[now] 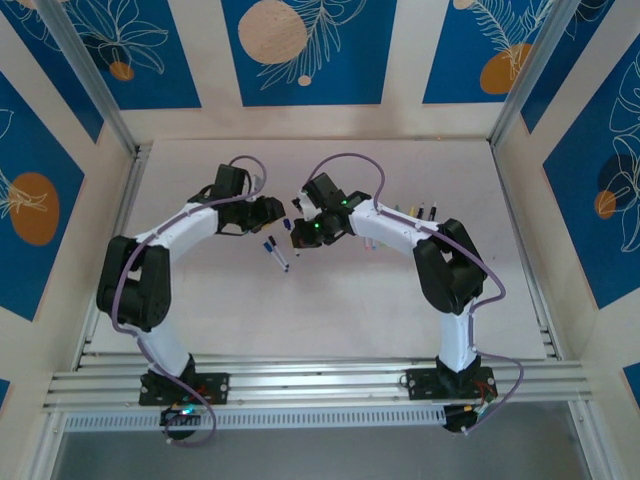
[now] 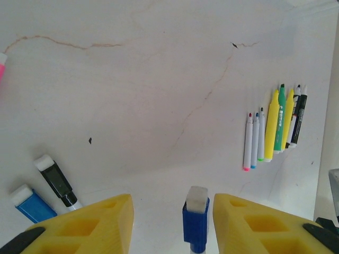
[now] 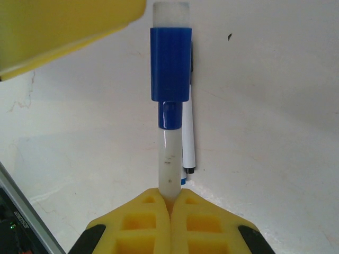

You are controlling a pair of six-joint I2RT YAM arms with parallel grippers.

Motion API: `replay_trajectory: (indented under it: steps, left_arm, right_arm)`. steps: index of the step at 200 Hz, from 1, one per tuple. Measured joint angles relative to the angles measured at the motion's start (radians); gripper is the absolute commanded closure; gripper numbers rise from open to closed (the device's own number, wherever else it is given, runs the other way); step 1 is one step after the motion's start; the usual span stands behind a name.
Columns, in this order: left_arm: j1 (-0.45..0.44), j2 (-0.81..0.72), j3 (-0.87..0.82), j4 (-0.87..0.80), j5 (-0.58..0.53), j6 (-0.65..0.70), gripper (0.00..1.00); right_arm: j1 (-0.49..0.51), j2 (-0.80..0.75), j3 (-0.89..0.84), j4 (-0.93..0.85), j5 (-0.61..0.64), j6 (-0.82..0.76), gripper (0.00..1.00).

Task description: Open the pen caps

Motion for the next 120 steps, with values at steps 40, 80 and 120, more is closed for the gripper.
replay_trajectory:
  steps: [40,80,120]
  left_arm:
    - [-0.01,0.016,0.01,0.0,0.001,-0.011,0.58]
    - [-0.019,0.029,0.011,0.0,0.005,-0.012,0.59]
    - [-0.021,0.03,0.019,0.001,0.006,-0.015,0.66]
  right_arm:
    - [0.004,0.0,0.002,-0.001,-0.003,0.0,1.0]
    - [0.012,0.0,0.022,-0.006,-0.004,0.0,1.0]
    - [0.021,0.0,0.051,-0.014,-0.011,-0.001,1.0]
